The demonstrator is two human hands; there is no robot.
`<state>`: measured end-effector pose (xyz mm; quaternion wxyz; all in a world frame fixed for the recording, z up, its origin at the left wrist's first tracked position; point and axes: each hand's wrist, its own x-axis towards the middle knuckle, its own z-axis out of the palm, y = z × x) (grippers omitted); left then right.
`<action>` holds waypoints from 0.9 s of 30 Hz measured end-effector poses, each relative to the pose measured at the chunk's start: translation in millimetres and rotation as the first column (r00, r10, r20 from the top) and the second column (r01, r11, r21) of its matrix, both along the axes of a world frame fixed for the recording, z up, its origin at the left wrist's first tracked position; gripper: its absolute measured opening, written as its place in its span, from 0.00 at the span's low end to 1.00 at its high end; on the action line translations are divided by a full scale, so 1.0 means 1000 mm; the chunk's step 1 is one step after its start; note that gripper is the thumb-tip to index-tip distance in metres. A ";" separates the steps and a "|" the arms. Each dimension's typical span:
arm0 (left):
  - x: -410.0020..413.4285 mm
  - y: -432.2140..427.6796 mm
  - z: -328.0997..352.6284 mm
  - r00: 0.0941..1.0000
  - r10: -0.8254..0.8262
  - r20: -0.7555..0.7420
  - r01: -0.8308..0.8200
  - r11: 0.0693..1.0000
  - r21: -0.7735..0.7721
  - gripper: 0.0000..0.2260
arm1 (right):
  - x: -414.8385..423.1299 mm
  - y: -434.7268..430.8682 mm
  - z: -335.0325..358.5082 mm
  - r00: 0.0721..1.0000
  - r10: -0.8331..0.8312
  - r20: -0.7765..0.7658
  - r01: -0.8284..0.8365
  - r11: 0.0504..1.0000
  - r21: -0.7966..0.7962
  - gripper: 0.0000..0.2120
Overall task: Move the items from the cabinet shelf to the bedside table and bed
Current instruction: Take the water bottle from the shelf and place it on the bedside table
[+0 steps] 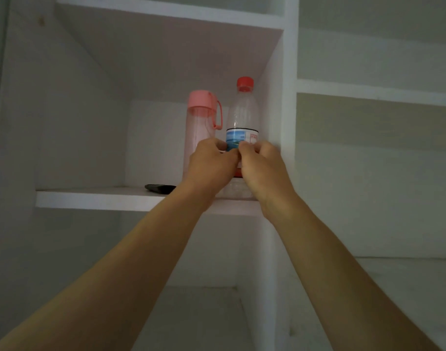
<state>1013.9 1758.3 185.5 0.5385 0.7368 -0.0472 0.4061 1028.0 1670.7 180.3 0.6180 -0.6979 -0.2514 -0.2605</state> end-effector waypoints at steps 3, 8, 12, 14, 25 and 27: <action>-0.001 0.003 0.000 0.999 0.016 0.032 -0.016 1.000 0.008 0.13 | -0.002 0.001 -0.002 0.999 -0.011 0.035 0.010 0.999 0.035 0.18; -0.005 0.012 -0.002 0.994 0.057 0.091 -0.052 0.997 -0.056 0.14 | -0.005 0.001 -0.002 0.994 -0.035 0.106 0.026 0.996 0.084 0.18; -0.013 0.018 -0.004 0.985 0.103 0.136 -0.097 0.994 -0.046 0.16 | -0.010 -0.002 -0.004 0.985 -0.025 0.169 0.008 0.995 0.100 0.20; -0.020 0.019 -0.004 0.983 0.094 0.158 -0.090 0.995 -0.033 0.16 | -0.013 -0.002 -0.006 0.983 -0.008 0.182 -0.016 0.991 0.131 0.20; -0.078 0.035 -0.012 0.980 -0.033 0.194 0.052 0.994 -0.093 0.12 | -0.049 0.008 -0.010 0.958 0.150 0.243 -0.197 0.963 0.183 0.18; -0.090 0.038 -0.013 0.977 -0.033 0.209 0.054 0.994 -0.095 0.12 | -0.056 0.012 -0.011 0.949 0.209 0.235 -0.257 0.945 0.202 0.18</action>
